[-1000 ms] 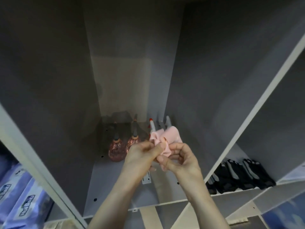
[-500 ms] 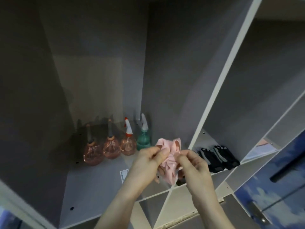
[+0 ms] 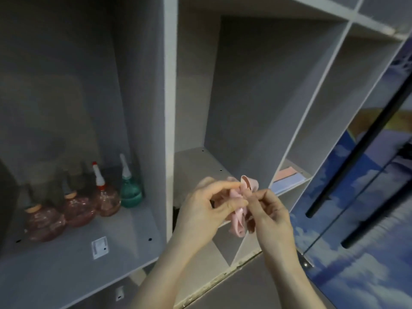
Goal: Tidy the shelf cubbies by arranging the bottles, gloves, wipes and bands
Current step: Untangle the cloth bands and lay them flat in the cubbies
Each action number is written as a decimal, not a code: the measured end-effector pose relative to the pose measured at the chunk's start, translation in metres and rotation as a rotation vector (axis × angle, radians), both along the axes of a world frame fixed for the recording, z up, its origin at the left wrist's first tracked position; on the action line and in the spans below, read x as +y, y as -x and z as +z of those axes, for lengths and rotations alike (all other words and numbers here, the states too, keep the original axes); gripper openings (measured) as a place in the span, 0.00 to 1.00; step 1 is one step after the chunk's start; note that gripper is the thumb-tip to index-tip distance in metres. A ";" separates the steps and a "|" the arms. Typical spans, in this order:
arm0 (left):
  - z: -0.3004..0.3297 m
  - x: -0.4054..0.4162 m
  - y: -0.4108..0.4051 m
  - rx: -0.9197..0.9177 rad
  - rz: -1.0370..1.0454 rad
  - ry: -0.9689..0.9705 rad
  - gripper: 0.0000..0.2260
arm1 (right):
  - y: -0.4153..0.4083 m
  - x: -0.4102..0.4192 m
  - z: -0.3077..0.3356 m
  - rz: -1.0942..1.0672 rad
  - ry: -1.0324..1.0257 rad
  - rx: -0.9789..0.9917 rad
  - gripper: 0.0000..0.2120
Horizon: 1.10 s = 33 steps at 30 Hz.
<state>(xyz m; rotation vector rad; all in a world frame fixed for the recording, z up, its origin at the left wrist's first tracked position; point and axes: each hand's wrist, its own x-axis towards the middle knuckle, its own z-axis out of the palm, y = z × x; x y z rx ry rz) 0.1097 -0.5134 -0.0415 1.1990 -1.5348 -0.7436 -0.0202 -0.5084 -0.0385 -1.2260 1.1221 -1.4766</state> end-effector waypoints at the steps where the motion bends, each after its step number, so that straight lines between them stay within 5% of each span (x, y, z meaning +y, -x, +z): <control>1: 0.000 -0.004 0.011 0.009 -0.035 -0.027 0.12 | 0.014 -0.001 0.000 -0.004 0.018 0.013 0.13; 7: -0.001 -0.024 0.088 0.050 -0.047 -0.097 0.06 | 0.093 -0.008 -0.012 -0.076 0.045 0.061 0.11; 11: -0.004 -0.031 0.143 0.123 -0.096 -0.117 0.12 | 0.145 -0.010 -0.013 -0.115 0.092 0.121 0.06; 16: -0.007 -0.042 0.208 0.206 -0.145 -0.120 0.11 | 0.215 -0.020 -0.018 -0.166 0.244 0.420 0.12; 22: -0.003 -0.060 0.261 0.272 -0.178 -0.161 0.09 | 0.273 -0.038 -0.013 -0.329 0.282 0.593 0.08; 33: -0.012 -0.135 0.337 0.565 -0.152 -0.393 0.10 | 0.325 -0.093 -0.032 -0.507 0.453 0.636 0.07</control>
